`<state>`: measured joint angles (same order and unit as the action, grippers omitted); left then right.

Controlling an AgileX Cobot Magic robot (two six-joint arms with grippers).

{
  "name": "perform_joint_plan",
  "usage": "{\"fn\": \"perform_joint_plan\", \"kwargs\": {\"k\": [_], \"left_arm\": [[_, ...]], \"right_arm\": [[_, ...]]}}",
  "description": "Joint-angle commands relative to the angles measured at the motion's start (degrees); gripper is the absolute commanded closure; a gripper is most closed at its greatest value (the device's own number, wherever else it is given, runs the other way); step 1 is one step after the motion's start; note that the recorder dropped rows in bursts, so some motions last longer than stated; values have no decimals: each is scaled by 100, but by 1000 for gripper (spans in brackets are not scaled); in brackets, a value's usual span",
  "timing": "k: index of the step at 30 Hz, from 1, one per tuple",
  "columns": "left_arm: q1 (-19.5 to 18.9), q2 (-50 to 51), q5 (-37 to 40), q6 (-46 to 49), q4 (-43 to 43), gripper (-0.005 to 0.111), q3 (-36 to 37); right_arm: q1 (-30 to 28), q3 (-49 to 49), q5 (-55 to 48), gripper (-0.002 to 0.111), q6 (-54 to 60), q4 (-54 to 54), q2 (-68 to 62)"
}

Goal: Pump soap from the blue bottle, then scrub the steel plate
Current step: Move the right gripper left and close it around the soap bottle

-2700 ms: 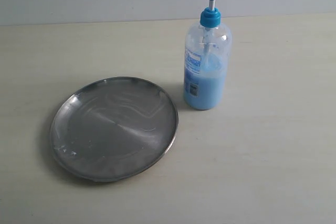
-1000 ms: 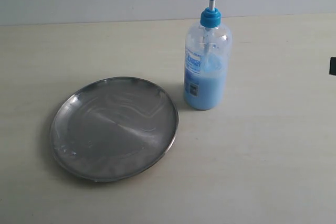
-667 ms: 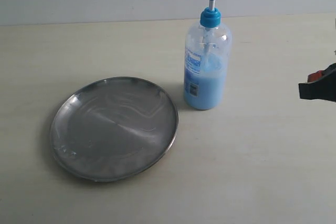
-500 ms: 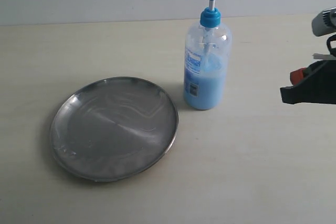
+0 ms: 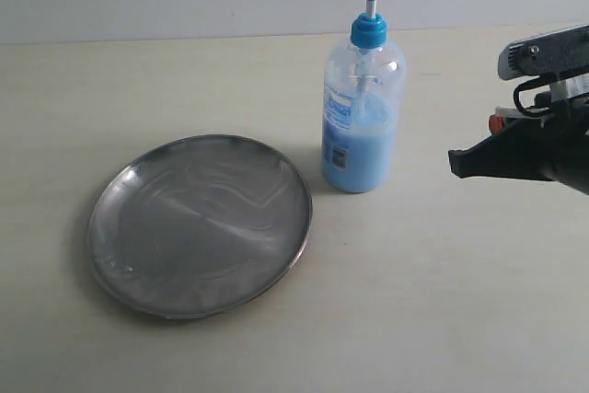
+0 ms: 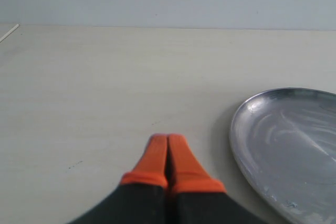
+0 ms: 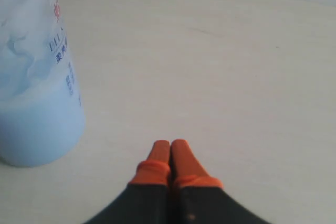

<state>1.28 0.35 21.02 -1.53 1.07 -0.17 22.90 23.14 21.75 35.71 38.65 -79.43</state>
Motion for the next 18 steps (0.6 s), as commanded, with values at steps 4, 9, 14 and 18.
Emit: {"fn": "perform_joint_plan", "kwargs": {"k": [4, 9, 14, 18], "left_arm": [[47, -35, -63, 31, -22, 107, 17], [47, -35, -63, 31, -22, 107, 17], [47, -35, -63, 31, -22, 107, 17], [47, -35, -63, 31, -22, 107, 17]], "right_arm": [[207, -747, 2009, 108, -2254, -1516, -142], [207, -1021, 2603, 108, -2788, -2685, -142], [207, -1021, 2616, 108, -2763, -2923, -156], [207, -1021, 2872, 108, -2727, -3175, -473]]}}
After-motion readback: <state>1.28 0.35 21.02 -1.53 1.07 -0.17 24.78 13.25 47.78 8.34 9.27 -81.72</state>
